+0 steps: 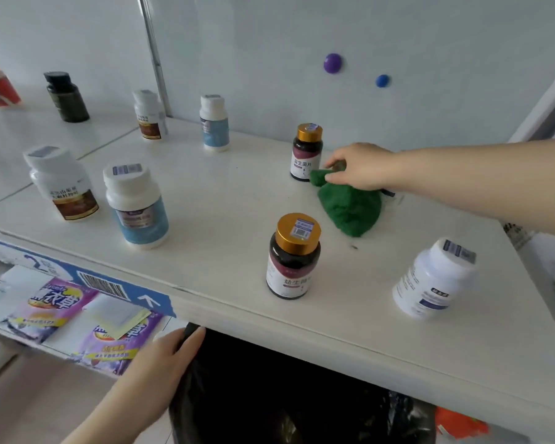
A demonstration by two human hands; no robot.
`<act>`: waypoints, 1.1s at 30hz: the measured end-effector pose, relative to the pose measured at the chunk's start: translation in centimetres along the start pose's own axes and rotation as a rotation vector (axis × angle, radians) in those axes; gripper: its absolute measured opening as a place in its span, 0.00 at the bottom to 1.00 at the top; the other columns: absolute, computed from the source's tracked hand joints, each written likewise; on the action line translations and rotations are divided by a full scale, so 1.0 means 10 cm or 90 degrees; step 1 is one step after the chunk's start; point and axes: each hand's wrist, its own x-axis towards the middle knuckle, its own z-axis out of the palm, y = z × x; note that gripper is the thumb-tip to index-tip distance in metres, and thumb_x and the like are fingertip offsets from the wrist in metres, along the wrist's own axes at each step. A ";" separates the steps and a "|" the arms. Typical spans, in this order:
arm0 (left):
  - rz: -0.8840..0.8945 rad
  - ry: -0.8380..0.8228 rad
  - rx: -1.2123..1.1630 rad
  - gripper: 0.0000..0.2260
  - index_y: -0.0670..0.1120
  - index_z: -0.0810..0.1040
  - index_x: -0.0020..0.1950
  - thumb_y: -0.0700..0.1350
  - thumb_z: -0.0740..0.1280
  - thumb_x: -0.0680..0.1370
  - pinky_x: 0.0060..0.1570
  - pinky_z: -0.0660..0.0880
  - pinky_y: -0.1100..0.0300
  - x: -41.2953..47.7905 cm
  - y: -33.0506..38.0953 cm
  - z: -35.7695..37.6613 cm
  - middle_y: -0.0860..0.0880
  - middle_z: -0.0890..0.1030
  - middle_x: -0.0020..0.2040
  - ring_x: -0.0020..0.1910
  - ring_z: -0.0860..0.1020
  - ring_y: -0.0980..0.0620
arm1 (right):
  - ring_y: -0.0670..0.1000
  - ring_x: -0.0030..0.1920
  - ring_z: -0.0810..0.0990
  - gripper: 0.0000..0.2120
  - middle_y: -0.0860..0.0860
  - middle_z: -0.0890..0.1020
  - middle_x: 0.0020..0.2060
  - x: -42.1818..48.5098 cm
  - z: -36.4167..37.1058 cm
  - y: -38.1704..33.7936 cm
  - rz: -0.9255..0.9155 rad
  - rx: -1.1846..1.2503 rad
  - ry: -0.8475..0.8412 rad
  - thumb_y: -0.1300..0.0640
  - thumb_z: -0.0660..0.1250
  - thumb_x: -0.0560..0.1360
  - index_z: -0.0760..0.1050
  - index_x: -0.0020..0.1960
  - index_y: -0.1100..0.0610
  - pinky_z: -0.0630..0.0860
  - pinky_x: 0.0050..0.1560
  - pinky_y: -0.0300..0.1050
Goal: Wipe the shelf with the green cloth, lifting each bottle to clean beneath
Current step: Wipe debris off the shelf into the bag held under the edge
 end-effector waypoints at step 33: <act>-0.075 0.078 0.011 0.08 0.56 0.77 0.48 0.53 0.58 0.78 0.40 0.63 0.79 0.04 -0.06 -0.08 0.54 0.79 0.51 0.48 0.74 0.59 | 0.55 0.65 0.70 0.23 0.54 0.69 0.68 0.94 0.33 -1.02 -0.236 -0.047 0.005 0.62 0.63 0.75 0.67 0.69 0.51 0.66 0.60 0.40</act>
